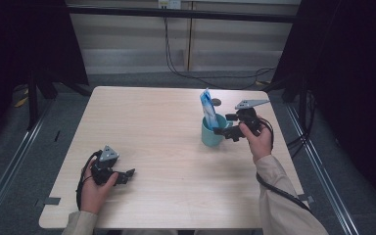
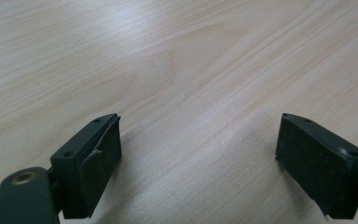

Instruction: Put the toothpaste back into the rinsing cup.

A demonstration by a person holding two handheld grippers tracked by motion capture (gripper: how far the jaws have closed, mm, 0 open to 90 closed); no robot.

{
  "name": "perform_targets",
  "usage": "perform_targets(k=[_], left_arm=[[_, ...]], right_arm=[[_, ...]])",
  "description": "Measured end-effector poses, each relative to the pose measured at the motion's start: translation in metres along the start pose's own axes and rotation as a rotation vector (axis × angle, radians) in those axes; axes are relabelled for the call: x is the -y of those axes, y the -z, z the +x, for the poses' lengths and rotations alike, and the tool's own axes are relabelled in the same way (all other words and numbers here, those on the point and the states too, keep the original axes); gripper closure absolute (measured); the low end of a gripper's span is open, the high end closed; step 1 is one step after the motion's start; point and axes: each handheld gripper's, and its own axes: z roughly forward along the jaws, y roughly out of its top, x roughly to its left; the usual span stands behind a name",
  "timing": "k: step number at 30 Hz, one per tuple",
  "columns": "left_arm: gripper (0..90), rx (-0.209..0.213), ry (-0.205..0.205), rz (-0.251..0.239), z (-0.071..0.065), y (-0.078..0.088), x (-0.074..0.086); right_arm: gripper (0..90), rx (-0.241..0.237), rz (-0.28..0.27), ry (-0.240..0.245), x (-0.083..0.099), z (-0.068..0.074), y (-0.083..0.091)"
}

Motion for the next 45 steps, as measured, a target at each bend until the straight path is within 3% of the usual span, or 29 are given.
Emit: perform_targets(k=[32,45], left_arm=[[14.0,0.000,0.000,-0.001,0.000,0.000,0.000],[14.0,0.000,-0.001,-0.001,0.000,0.000,0.000]], right_arm=[[13.8,-0.028,0.058,0.072,0.019,0.014,0.020],[13.8,-0.030,0.102,0.092,0.037,0.018,0.031]])
